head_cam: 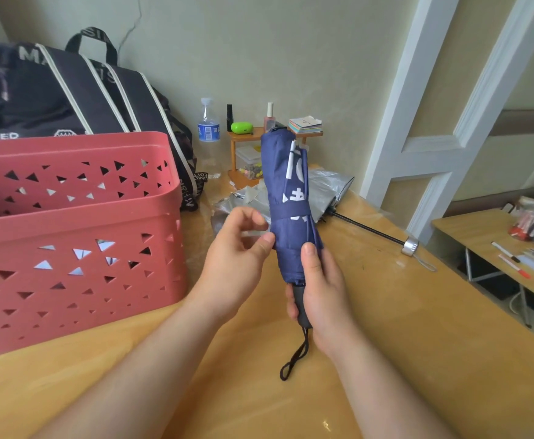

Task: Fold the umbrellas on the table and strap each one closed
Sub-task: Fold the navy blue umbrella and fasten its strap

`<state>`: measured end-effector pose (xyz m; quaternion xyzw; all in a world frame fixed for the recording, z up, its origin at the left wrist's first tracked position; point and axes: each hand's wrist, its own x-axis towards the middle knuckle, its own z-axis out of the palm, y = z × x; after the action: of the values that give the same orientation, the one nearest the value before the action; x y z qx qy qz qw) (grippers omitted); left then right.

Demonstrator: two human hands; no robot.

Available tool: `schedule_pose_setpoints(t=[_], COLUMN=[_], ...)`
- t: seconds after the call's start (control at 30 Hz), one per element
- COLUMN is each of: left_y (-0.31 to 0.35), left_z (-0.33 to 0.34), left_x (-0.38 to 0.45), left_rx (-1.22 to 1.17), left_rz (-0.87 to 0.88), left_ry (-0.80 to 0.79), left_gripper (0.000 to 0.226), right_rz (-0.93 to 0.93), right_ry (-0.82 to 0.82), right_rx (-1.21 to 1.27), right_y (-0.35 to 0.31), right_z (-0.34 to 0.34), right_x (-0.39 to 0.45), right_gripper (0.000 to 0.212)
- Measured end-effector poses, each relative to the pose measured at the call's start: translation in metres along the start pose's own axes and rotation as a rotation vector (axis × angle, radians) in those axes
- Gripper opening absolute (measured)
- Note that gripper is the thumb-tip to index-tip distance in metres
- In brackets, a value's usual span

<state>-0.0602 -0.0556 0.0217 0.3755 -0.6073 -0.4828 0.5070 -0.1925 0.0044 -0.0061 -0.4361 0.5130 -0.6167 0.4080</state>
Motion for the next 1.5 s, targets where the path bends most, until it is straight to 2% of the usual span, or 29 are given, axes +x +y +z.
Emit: schedule_pose_setpoints(t=[0.1,0.2,0.3,0.4,0.57,0.7,0.87,1.0,1.1,1.23,1.33,1.5], left_y=[0.011,0.013,0.006,0.004,0.002,-0.002,0.000,-0.001,0.000,0.002,0.003,0.001], left_z=[0.001,0.001,0.002,0.004,0.007,0.007,0.006,0.010,0.010,0.010,0.010,0.011], left_x=[-0.005,-0.008,-0.004,-0.005,-0.008,-0.008,-0.006,-0.007,-0.008,-0.010,-0.011,-0.011], left_rx=[0.126,0.229,0.140,-0.028,-0.059,-0.081,-0.077,0.092,0.237,0.203,0.224,0.251], left_rz=[0.077,0.066,0.018,-0.014,0.004,0.019,0.066,0.072,0.043,0.041,0.058,0.107], left_ry=[0.012,0.007,-0.031,-0.067,-0.032,-0.014,0.028,-0.006,-0.003,0.038,0.025,0.005], left_gripper=[0.012,0.022,0.019,0.014,0.014,0.010,0.010,0.006,0.012,0.018,0.019,0.012], right_rz=[-0.105,-0.128,-0.050,0.102,0.151,0.194,0.074,-0.067,-0.131,-0.212,-0.224,-0.219], right_ry=[0.039,0.085,0.111,0.043,-0.054,-0.009,0.077,0.051,0.018,0.091,0.144,0.175], right_rx=[-0.107,-0.151,-0.103,0.058,0.185,0.203,0.110,0.011,-0.106,-0.341,-0.423,-0.444], right_y=[0.002,0.003,0.002,-0.002,-0.004,0.000,0.002,0.011,0.013,0.013,0.017,0.016], right_z=[-0.001,-0.002,0.000,0.003,0.006,0.004,0.006,0.006,0.003,0.000,0.000,-0.003], right_x=[-0.002,-0.003,-0.003,-0.003,-0.004,-0.002,0.001,0.001,-0.001,-0.002,-0.001,0.002], right_gripper=[0.036,0.041,0.065,0.093,0.084,0.079,0.063,0.026,0.031,0.037,0.046,0.035])
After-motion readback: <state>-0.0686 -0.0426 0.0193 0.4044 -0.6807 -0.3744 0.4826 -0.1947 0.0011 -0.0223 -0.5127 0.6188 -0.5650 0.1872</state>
